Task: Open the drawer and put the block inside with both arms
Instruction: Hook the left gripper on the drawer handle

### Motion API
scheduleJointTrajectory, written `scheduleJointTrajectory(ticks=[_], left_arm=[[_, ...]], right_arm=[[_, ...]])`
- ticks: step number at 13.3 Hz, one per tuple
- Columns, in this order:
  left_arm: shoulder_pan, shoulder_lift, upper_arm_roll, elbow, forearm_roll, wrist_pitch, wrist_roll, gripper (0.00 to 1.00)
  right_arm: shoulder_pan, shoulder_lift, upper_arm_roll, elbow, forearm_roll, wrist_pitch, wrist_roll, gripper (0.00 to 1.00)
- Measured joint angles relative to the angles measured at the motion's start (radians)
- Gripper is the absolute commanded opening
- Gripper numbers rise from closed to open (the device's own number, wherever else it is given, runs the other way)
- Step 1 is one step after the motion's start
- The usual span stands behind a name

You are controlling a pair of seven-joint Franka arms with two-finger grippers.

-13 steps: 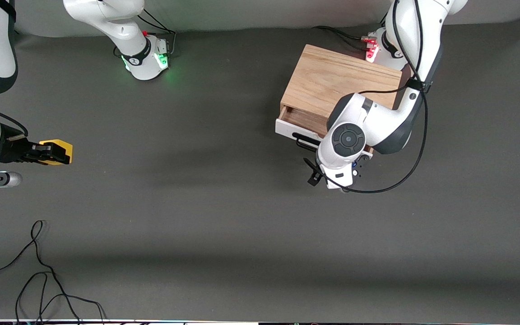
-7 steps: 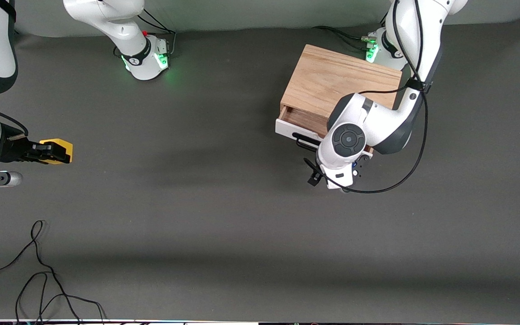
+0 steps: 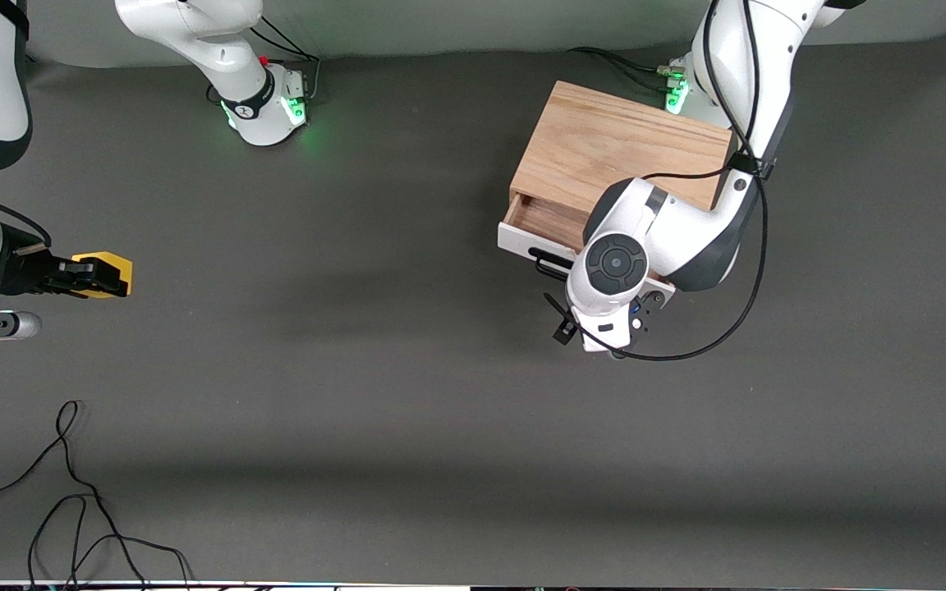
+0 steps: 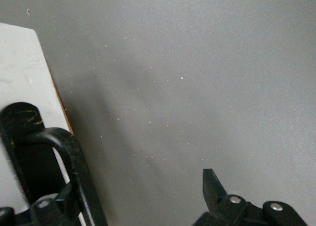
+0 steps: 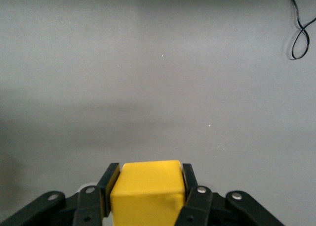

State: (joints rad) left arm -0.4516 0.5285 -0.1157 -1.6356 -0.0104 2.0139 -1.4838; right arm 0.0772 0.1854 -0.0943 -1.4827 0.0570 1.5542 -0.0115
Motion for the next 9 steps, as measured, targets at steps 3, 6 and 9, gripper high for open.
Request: scheduleJointTrajectory(ticks=[3,6,9], left_arm=[[0.0,0.0,0.0,0.0,0.0,0.0,0.0,1.0],[0.0,0.0,0.001,0.002,0.003,-0.005,-0.004,1.0],[0.0,0.004,-0.002,0.012,0.018,-0.012,-0.009,1.0]], right_arm=[[0.0,0.0,0.0,0.0,0.0,-0.001,0.0,0.31],[0.0,0.0,-0.001,-0.002,0.0,-0.003,0.0,0.31],[0.0,0.0,-0.003,-0.002,0.0,-0.003,0.0,0.31]])
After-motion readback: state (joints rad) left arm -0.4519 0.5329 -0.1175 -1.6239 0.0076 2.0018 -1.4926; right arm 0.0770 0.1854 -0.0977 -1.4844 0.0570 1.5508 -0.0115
